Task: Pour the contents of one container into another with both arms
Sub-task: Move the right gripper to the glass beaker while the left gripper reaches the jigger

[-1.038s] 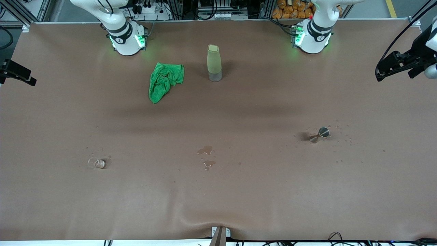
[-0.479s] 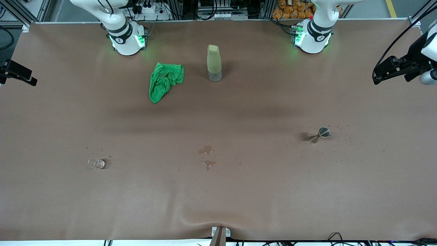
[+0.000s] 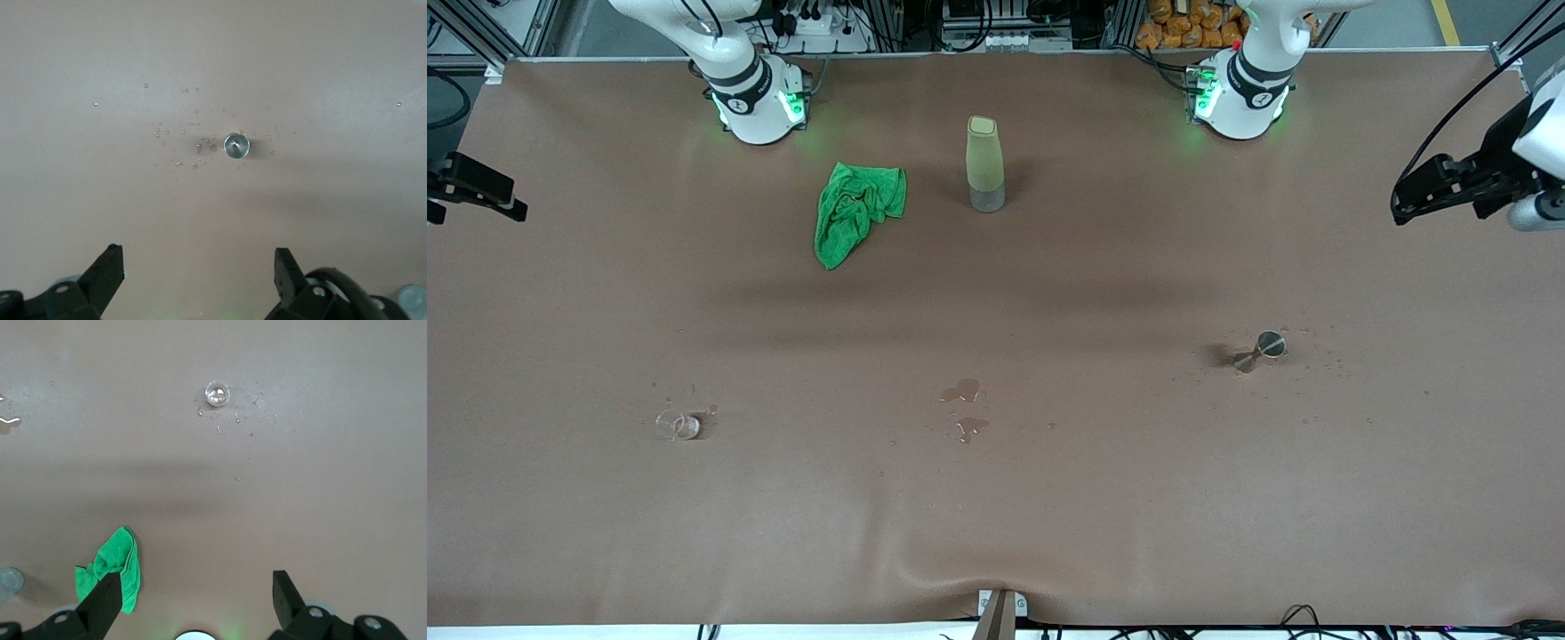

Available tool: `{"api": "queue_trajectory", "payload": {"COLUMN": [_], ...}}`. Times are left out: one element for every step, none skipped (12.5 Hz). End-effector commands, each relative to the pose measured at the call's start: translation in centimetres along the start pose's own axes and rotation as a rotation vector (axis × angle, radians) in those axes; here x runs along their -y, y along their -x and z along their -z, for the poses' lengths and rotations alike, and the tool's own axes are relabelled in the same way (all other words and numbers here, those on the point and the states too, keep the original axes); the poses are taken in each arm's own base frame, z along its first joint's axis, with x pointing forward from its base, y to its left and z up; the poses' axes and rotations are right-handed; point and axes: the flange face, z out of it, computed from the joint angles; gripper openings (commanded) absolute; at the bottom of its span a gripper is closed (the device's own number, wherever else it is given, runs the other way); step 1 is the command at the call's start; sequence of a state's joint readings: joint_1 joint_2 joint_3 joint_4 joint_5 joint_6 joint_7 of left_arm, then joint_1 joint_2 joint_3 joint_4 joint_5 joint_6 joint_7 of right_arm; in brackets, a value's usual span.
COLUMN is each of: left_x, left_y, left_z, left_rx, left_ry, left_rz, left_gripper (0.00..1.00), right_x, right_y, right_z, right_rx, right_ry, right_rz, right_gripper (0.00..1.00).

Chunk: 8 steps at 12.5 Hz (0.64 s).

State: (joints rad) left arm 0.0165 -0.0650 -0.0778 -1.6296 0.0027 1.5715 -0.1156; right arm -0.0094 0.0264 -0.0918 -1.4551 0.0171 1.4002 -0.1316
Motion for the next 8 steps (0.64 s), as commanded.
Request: {"api": "queue_trajectory", "payload": {"left_x": [1.1, 1.2, 1.5, 2.3, 2.7, 3.5, 4.5, 5.0], "left_y": [-0.7, -1.0, -1.2, -1.6, -1.8, -2.0, -2.3, -2.8], "left_z": [-1.8, -3.0, -4.6, -6.4, -7.9, -9.5, -10.6, -12.1], "left_rx": [-0.019, -0.021, -0.022, -0.026, -0.04, -0.067, -0.092, -0.086], "left_ry": [0.021, 0.021, 0.025, 0.048, 0.065, 0.065, 0.071, 0.093], "left_rz": [-0.042, -0.054, -0.051, -0.032, -0.037, -0.078, -0.114, -0.116], "left_gripper": [1.0, 1.0, 1.0, 1.0, 1.0, 1.0, 1.0, 1.0], "right_x": [-0.9, -1.6, -2.0, -2.6, -3.2, -3.5, -3.8, -4.7], "right_y": [-0.7, -1.1, -1.7, -2.2, -2.9, -3.8, -4.5, -5.0], "right_z": [-1.0, -1.4, -2.0, -2.5, -3.2, -3.6, -4.0, -4.4], "right_rx": [0.011, 0.009, 0.001, -0.006, -0.012, -0.035, -0.065, -0.087], "right_ry": [0.008, 0.0, -0.002, -0.002, 0.001, 0.003, -0.017, -0.046], "right_rz": [0.041, 0.064, 0.093, 0.128, 0.163, 0.208, 0.244, 0.264], "right_gripper": [1.0, 1.0, 1.0, 1.0, 1.0, 1.0, 1.0, 1.0]}}
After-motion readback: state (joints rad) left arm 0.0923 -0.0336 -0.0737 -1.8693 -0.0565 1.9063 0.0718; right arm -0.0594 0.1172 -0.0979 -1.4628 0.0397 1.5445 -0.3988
